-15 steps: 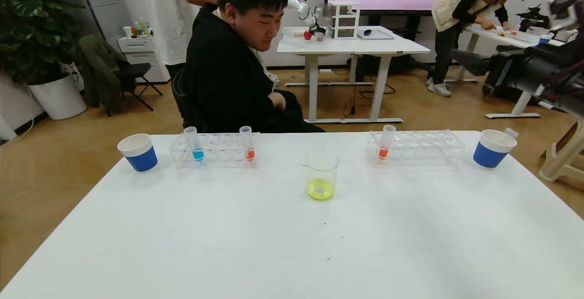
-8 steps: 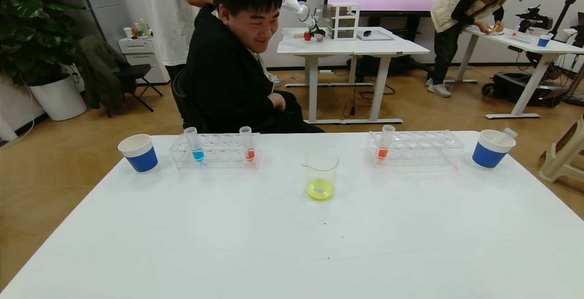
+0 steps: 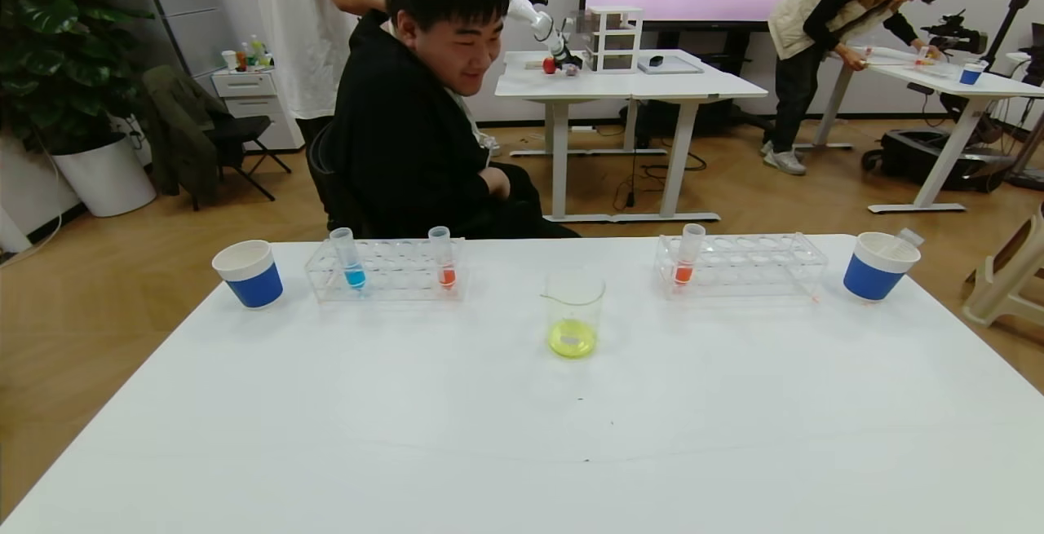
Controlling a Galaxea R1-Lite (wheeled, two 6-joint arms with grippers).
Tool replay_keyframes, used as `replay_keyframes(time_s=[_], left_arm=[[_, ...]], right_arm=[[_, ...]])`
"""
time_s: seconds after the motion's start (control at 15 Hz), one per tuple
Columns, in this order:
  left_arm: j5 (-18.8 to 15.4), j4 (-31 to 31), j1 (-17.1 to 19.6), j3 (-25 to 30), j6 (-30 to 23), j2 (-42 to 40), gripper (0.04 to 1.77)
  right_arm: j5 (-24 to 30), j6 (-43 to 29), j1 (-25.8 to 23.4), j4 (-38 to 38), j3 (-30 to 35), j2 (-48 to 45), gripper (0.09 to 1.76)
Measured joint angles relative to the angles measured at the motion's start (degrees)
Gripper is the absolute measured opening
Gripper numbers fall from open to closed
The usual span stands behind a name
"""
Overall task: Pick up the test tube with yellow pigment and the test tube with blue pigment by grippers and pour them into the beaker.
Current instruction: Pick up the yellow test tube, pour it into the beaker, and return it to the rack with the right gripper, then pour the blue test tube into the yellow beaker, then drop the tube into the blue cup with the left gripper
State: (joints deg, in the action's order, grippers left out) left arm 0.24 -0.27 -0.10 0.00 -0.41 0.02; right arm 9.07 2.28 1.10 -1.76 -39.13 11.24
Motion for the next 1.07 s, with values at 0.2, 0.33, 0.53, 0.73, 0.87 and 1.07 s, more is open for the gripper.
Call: replay_keyframes(time_s=[0.2, 0.33, 0.53, 0.73, 0.87, 1.07], left_arm=[[0.0, 0.02, 0.0, 0.0, 0.01, 0.0, 1.72], [0.0, 0.02, 0.0, 0.0, 0.0, 0.0, 1.72], [0.0, 0.05, 0.0, 0.0, 0.01, 0.0, 1.72], [-0.02, 0.05, 0.0, 0.0, 0.0, 0.0, 1.72], [-0.02, 0.05, 0.0, 0.0, 0.06, 0.0, 1.72], [-0.02, 0.05, -0.04, 0.0, 0.0, 0.0, 1.72]], right_arm=[[-0.94, 4.47, -0.3, 0.2, 5.67, -7.69, 1.74], [-2.16, 5.57, -0.48, 6.6, 12.9, -9.87, 1.74], [-2.62, 5.88, -0.52, 18.29, 30.1, -11.06, 1.74], [-4.78, 4.13, -0.5, 7.46, 37.97, -11.29, 1.74], [-8.03, 2.9, -0.48, 0.49, 38.8, -11.29, 1.74], [-8.8, -0.66, -0.46, 1.38, 39.0, -11.29, 1.74]])
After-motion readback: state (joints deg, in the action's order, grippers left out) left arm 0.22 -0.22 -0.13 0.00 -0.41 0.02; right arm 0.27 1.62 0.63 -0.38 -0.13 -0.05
